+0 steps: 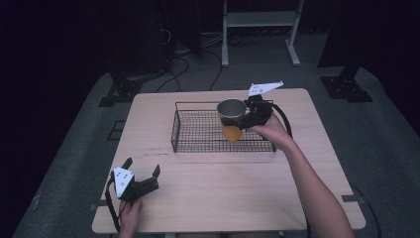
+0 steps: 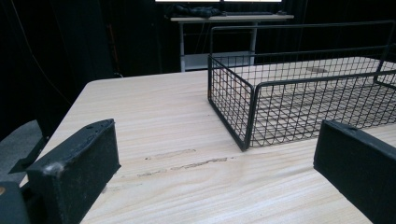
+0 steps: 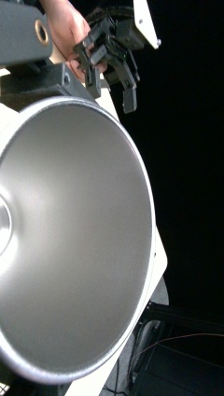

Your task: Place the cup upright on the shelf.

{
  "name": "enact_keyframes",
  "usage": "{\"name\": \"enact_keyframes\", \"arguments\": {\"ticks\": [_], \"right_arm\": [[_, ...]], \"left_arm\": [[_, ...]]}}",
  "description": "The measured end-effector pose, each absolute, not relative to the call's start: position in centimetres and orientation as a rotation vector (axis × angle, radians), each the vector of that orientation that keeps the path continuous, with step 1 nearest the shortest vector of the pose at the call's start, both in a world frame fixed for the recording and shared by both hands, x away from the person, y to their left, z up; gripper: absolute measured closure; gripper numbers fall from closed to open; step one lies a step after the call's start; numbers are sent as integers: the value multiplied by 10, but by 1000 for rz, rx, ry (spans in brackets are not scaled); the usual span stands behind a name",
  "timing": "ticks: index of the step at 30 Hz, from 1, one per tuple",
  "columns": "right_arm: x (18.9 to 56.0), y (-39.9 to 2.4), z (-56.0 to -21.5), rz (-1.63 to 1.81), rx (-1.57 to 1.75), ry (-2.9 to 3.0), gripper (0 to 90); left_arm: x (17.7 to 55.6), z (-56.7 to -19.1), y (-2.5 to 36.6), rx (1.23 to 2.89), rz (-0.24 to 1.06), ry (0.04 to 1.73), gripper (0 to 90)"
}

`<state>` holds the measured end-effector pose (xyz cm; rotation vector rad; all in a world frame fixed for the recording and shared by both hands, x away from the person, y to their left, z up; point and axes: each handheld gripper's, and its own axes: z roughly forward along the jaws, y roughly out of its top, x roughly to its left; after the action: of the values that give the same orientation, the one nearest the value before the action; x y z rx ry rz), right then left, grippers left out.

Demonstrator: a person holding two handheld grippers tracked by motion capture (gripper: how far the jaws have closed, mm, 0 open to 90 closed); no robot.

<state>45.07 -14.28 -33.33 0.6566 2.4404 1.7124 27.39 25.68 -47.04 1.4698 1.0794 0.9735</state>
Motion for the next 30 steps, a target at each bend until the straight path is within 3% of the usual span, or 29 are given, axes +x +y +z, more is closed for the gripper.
{"name": "enact_keyframes", "arguments": {"ticks": [30], "right_arm": [[492, -135, -330, 1655, 713, 2440, 105]], "left_arm": [[274, -470, 257, 1466, 971, 1081, 0]]}}
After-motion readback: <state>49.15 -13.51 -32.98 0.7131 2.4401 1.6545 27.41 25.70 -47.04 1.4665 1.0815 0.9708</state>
